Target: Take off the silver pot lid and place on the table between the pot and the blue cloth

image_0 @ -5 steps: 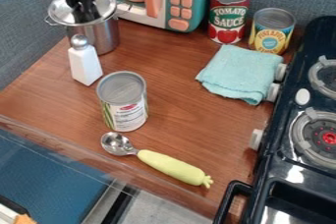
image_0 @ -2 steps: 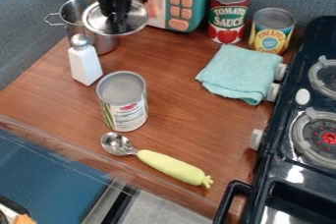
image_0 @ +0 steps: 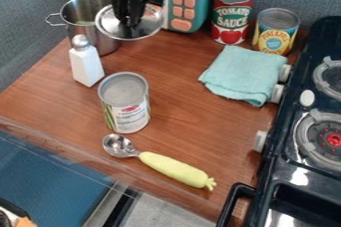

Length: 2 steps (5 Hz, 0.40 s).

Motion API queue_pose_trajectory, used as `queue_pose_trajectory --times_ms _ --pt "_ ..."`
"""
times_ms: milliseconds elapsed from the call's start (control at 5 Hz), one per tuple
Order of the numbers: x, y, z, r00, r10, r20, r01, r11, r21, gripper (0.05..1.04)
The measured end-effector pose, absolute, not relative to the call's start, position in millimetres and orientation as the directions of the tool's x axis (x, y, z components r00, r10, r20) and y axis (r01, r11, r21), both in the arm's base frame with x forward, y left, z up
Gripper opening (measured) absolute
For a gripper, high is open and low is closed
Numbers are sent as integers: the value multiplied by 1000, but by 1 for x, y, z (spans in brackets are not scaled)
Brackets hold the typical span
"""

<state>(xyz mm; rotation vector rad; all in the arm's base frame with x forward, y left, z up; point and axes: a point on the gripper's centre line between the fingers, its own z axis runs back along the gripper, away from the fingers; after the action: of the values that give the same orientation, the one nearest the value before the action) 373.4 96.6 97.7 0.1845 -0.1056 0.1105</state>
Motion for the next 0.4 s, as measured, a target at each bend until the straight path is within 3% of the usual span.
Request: queue_pose_trajectory --times_ms 400 --pt "371 73 88 992 78 95 -94 980 176 280"
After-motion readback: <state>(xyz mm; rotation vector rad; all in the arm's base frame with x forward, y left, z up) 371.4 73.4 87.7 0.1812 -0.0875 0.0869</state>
